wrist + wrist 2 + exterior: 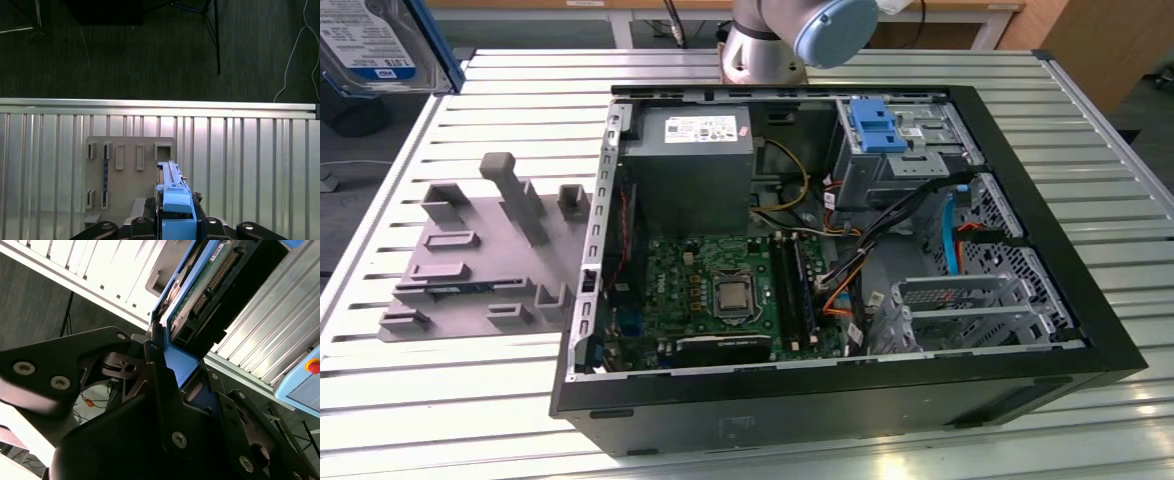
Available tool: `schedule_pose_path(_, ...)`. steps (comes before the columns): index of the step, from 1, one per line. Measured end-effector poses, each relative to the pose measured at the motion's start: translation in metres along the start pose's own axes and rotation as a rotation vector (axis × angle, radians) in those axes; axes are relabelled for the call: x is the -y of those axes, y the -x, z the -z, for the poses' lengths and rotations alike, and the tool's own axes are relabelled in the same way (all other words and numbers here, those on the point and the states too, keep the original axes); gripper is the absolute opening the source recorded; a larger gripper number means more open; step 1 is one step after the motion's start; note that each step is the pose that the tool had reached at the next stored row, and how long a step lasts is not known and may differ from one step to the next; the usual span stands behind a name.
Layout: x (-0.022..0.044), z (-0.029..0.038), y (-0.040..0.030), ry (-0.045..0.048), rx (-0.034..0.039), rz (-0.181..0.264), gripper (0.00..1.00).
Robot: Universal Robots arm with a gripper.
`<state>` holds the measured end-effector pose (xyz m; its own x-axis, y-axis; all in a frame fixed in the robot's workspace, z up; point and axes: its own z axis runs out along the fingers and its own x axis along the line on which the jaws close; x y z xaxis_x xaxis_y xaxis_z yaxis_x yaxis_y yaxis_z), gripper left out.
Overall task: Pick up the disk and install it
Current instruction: 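Pick up the disk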
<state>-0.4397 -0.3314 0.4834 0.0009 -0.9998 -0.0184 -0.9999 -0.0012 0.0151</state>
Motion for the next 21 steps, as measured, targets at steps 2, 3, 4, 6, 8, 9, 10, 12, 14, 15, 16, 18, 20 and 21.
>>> schedule_pose_path(2, 0.0000, 0.0000, 0.0000, 0.0001, 0.0000, 0.000, 0.36)
schedule_pose_path(3, 0.0000, 0.0000, 0.0000, 0.0000, 0.0000, 0.000, 0.36)
schedule_pose_path(4, 0.0000, 0.0000, 0.0000, 0.0000, 0.0000, 0.000, 0.36)
schedule_pose_path(6, 0.0000, 0.0001, 0.0000, 0.0000, 0.0000, 0.000, 0.36)
schedule_pose_path(8, 0.0000, 0.0001, 0.0000, 0.0000, 0.0000, 0.000, 0.36)
schedule_pose_path(9, 0.0000, 0.0001, 0.0000, 0.0001, 0.0000, 0.000, 0.36)
schedule_pose_path(10, 0.0000, 0.0001, 0.0000, 0.0001, 0.0000, 0.000, 0.36)
schedule_pose_path(12, 0.0000, 0.0001, 0.0000, 0.0000, 0.0000, 0.000, 0.36)
schedule_pose_path(14, 0.0000, 0.0001, 0.0000, 0.0000, 0.0000, 0.000, 0.36)
schedule_pose_path(15, 0.0000, 0.0001, 0.0000, 0.0001, 0.0000, 0.000, 0.36)
schedule_pose_path(16, 0.0000, 0.0001, 0.0000, 0.0000, 0.0000, 0.000, 0.36)
schedule_pose_path(18, 0.0000, 0.0001, 0.0000, 0.0000, 0.0000, 0.000, 0.36)
schedule_pose_path(20, 0.0002, 0.0002, 0.0000, 0.0001, 0.0000, 0.000, 0.36)
schedule_pose_path(21, 0.0012, 0.0003, 0.0000, 0.0003, 0.0006, 0.000, 0.36)
